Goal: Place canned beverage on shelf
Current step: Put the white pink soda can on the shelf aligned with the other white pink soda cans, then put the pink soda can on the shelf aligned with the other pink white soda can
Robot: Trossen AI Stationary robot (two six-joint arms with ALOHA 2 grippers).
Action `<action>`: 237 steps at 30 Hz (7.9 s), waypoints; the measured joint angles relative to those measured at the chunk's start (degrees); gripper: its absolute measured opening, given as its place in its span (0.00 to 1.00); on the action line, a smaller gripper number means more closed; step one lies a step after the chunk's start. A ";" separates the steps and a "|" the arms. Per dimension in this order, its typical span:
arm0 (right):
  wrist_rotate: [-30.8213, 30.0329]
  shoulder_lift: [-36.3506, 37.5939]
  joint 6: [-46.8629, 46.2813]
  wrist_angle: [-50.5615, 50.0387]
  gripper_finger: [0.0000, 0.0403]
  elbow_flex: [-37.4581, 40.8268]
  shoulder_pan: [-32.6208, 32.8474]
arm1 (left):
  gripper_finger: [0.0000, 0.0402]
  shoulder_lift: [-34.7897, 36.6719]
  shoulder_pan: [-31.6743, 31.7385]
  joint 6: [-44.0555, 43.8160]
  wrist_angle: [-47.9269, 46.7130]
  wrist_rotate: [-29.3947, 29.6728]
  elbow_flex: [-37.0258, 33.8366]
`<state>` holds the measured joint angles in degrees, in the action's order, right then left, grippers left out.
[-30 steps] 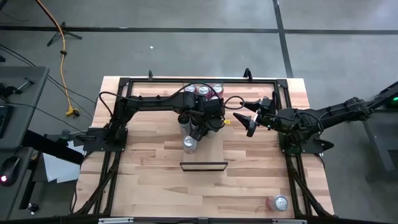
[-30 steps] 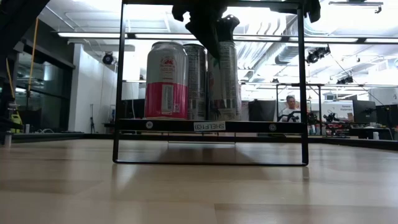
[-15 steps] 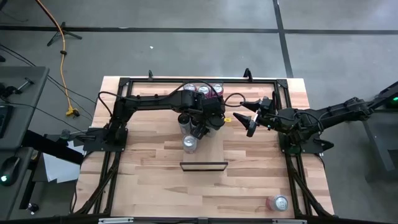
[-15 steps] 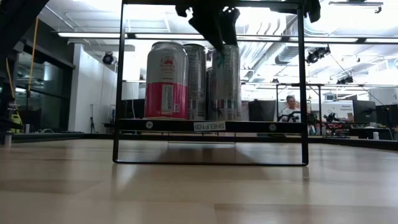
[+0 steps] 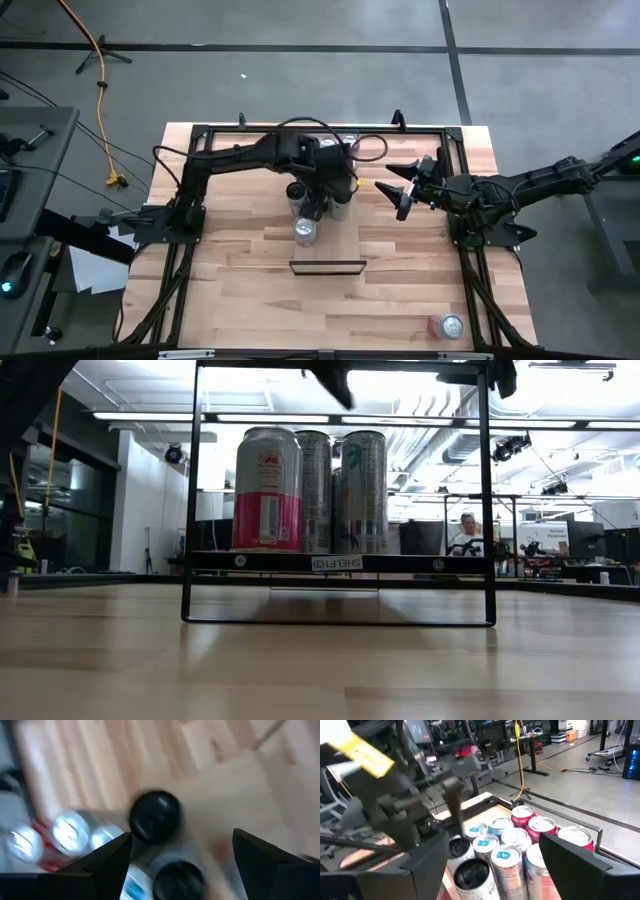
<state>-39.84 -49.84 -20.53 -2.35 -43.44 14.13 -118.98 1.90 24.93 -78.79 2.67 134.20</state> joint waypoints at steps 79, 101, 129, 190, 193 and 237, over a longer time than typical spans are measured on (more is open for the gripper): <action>15.94 -13.05 -7.48 -19.28 0.00 -1.16 -7.15 | 0.01 67.17 4.18 -34.41 68.39 3.97 -103.61; 16.11 -13.07 -7.48 -19.26 0.00 -1.16 -7.15 | 0.00 54.78 4.23 -31.51 87.62 1.96 -107.26; 25.07 -11.50 -5.02 -8.83 0.00 -1.14 -7.13 | 0.00 79.76 2.00 -39.19 72.96 -5.16 -102.94; 59.59 -39.48 -79.60 -72.91 0.97 -41.99 34.49 | 0.00 77.20 2.08 -39.85 72.66 -0.49 -103.02; 64.62 -45.01 -81.11 -72.03 0.97 -41.98 37.03 | 0.00 77.20 2.08 -39.83 72.66 -0.49 -103.02; 72.95 -44.26 -67.12 -52.61 0.69 -25.83 32.93 | 0.00 77.18 2.08 -39.81 73.07 -0.51 -103.02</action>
<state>33.11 -94.10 -87.66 -54.96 -69.28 47.06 -41.80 3.99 -14.87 -5.72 2.15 31.18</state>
